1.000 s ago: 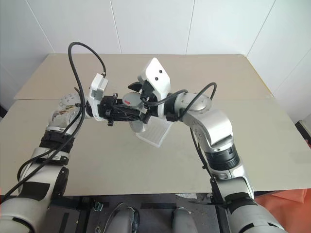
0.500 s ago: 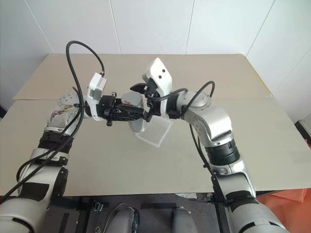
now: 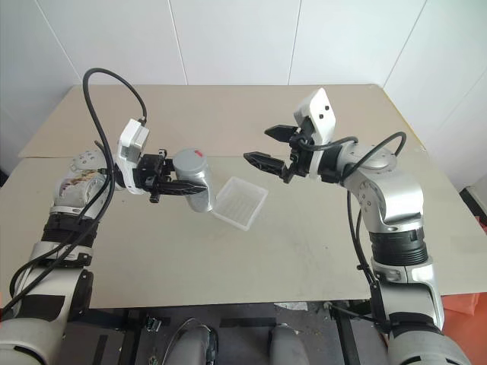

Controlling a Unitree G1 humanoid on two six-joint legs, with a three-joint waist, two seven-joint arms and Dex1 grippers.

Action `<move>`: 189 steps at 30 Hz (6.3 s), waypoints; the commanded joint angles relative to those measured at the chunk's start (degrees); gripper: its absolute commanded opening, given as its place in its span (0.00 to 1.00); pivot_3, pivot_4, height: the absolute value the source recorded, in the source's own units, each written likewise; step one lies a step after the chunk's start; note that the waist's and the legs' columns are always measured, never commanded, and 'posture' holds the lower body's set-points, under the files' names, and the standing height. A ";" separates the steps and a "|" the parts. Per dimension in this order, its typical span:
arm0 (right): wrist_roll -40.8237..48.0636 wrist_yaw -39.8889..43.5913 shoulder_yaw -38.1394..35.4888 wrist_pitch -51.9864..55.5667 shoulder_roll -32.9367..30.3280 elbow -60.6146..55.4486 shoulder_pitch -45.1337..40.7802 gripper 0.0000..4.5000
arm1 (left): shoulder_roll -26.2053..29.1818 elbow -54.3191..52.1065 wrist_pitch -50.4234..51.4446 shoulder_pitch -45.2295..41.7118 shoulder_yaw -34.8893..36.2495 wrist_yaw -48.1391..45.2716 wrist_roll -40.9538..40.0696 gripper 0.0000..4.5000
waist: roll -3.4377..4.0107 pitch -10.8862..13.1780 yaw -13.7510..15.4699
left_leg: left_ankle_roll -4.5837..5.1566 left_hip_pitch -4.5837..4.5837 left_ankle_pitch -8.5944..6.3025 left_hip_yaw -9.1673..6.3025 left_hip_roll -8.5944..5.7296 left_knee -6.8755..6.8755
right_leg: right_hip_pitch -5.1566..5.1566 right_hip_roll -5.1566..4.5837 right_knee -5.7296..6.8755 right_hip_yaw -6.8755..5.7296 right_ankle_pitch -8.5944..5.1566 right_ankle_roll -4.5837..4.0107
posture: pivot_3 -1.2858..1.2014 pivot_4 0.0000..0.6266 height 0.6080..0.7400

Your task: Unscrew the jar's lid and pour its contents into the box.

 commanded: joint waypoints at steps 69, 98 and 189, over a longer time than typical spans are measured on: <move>4.58 -9.65 8.92 14.19 6.43 -9.61 -11.09 0.99 | -5.41 5.71 -4.26 -5.89 0.84 -1.15 4.30 0.43 | 0.00 0.00 0.31 | 0.01 -0.09 0.00 -0.05 -0.01 0.11 | 0.01 0.00 0.04 -0.04 0.00 0.00 | 0.52 0.24 1.00; 3.30 -8.94 10.17 15.03 7.59 -7.37 -11.37 0.71 | -5.30 5.62 -4.60 -5.53 1.09 -1.10 4.18 0.43 | 0.00 0.00 0.26 | 0.01 -0.09 0.00 -0.05 -0.01 0.11 | 0.00 0.00 0.04 -0.04 0.00 0.00 | 0.52 0.24 1.00; 24.89 -12.05 -12.35 30.17 -12.23 -18.26 12.22 0.99 | -15.70 4.21 2.66 -9.21 -0.21 60.47 24.85 0.43 | -0.02 0.02 1.25 | 0.03 -0.41 -0.02 -0.16 -0.20 0.36 | 0.06 -0.21 0.04 -0.17 0.14 0.26 | 0.52 0.24 1.00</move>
